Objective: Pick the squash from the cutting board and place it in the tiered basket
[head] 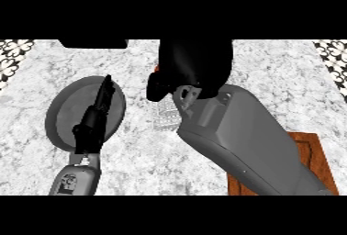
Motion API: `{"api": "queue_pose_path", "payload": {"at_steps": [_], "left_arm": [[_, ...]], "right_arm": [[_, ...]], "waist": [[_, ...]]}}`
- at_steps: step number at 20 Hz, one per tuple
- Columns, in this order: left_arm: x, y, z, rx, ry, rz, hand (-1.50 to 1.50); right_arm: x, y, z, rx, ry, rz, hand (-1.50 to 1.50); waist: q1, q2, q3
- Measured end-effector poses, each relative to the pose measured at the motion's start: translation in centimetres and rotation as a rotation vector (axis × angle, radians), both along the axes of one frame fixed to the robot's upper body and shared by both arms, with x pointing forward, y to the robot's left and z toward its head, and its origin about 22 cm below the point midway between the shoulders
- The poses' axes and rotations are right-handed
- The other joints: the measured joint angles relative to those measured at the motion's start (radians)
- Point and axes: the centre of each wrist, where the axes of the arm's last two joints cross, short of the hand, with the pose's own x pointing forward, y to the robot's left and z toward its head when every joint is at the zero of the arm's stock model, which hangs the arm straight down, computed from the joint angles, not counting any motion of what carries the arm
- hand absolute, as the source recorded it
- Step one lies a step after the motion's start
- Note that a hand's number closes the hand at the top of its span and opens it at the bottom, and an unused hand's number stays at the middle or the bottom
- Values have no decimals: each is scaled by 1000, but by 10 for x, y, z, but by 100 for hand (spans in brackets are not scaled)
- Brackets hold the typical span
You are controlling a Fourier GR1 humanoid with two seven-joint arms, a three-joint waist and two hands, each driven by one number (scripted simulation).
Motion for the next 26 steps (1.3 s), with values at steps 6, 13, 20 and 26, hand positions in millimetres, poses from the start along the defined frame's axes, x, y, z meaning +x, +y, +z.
{"api": "queue_pose_path", "payload": {"at_steps": [6,13,20,26], "left_arm": [[-2,8,2,1,-2,5,0],[-3,7,-3,-5,1,9,0],[-3,4,5,-7,7,10,0],[-7,7,1,-4,9,27,0]], "right_arm": [[28,-6,-11,-55,25,-55,150],[48,-38,-25,168,96,-131,-150],[49,-55,-27,417,9,-141,-150],[40,-90,-20,584,-129,-255,-150]], "waist": [[-8,0,1],[-8,1,2],[-9,-1,2],[-27,-5,2]]}}
